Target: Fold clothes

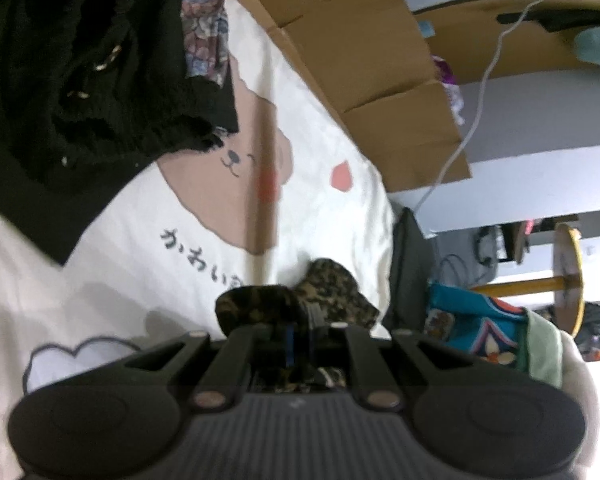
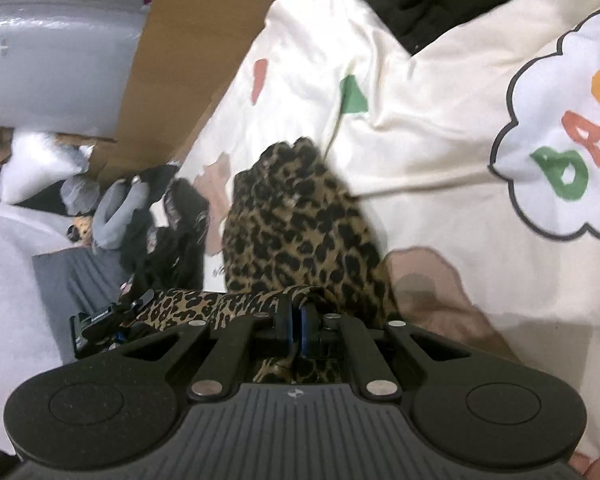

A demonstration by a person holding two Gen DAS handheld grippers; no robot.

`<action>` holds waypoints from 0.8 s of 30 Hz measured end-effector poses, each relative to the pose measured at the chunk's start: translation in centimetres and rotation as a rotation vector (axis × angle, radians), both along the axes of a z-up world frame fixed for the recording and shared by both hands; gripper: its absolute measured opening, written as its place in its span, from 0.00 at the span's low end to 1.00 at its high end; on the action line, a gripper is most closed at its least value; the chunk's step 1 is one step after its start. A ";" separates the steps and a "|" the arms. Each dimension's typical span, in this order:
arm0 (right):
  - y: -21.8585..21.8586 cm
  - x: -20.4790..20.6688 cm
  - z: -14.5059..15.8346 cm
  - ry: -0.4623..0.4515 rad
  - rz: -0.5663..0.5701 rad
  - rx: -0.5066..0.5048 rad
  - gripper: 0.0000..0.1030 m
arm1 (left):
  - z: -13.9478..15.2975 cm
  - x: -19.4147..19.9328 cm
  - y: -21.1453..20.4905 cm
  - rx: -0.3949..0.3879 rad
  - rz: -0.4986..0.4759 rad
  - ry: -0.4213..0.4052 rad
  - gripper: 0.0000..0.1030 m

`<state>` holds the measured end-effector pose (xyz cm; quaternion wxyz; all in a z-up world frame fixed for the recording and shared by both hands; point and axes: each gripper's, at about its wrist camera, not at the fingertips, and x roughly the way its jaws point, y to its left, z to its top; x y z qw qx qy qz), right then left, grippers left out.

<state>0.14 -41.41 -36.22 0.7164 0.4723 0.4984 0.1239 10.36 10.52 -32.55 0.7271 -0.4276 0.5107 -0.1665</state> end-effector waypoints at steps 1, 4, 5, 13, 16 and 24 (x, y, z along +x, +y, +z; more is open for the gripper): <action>0.0 0.3 -0.2 0.008 -0.006 -0.008 0.02 | -0.2 0.4 -0.2 0.016 -0.006 -0.001 0.07; -0.2 1.0 -1.1 0.025 -0.020 -0.018 0.02 | -0.8 1.6 -0.8 0.053 -0.014 0.001 0.06; -0.3 1.2 -1.3 0.027 -0.021 -0.017 0.02 | -0.9 1.8 -0.9 0.057 -0.014 0.001 0.06; -1.0 2.2 -2.8 0.063 -0.057 0.006 0.05 | -2.2 3.3 -1.6 0.092 -0.028 0.013 0.07; -0.8 2.0 -3.6 0.087 -0.058 0.015 0.08 | -3.5 2.9 -1.6 0.079 -0.021 0.058 0.09; 0.4 2.3 -2.9 0.055 -0.011 0.044 0.26 | -4.4 2.0 -1.9 0.027 -0.033 0.080 0.16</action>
